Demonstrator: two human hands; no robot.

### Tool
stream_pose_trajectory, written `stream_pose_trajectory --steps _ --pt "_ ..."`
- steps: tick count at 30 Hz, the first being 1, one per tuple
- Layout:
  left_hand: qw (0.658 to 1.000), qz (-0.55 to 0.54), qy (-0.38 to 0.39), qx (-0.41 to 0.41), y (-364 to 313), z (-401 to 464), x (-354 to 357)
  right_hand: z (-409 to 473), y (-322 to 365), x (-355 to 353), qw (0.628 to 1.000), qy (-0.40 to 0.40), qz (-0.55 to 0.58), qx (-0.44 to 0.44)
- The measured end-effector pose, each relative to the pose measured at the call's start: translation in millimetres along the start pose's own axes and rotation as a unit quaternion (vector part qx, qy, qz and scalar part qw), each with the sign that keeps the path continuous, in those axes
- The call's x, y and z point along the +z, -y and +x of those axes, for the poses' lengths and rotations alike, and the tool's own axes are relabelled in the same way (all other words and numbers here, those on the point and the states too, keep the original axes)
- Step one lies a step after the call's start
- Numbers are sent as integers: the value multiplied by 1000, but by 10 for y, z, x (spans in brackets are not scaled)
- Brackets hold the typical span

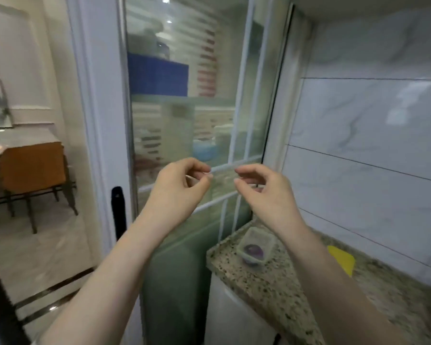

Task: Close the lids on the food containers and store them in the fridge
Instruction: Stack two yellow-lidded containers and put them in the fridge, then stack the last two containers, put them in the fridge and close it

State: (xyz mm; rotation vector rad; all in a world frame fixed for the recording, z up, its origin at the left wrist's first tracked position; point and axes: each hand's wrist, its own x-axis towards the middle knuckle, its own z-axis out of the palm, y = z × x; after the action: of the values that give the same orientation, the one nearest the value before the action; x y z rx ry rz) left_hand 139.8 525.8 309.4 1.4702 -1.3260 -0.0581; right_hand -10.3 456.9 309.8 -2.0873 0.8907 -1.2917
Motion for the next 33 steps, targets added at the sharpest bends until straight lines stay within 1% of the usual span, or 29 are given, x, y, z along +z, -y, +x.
stream_pose_trajectory --steps 4,7,9,13,15,18,20,23,26,29,33 --pt "994 -53 95 19 239 398 598 132 -422 -266 995 -69 -51 59" --pt "981 -106 160 -8 353 528 1176 85 -766 -513 984 -108 -94 107" --pt "974 -123 190 -5 408 564 1586 47 -1018 -696 973 -129 -119 147" --pt "955 -130 267 4 501 598 2355 16 -1575 -1045 947 -174 -156 222" --pt "946 -132 297 4 535 621 2786 31 -1918 -1203 933 -180 -171 260" --pt "937 -96 334 27 580 635 3425 65 -2479 -1410 915 -189 -176 309" --pt "930 -77 359 26 636 664 3882 97 -2878 -1551 906 -193 -179 331" --pt "913 -51 404 4 749 689 4509 141 -3473 -1716 890 -176 -198 372" --pt "890 -1 453 -38 911 652 5003 146 -4016 -1807 872 -137 -222 415" --pt "860 57 501 -78 1111 590 5476 114 -4559 -1829 850 -77 -234 466" --pt "803 96 581 -85 1332 521 5917 23 -5050 -1730 816 -7 -217 536"
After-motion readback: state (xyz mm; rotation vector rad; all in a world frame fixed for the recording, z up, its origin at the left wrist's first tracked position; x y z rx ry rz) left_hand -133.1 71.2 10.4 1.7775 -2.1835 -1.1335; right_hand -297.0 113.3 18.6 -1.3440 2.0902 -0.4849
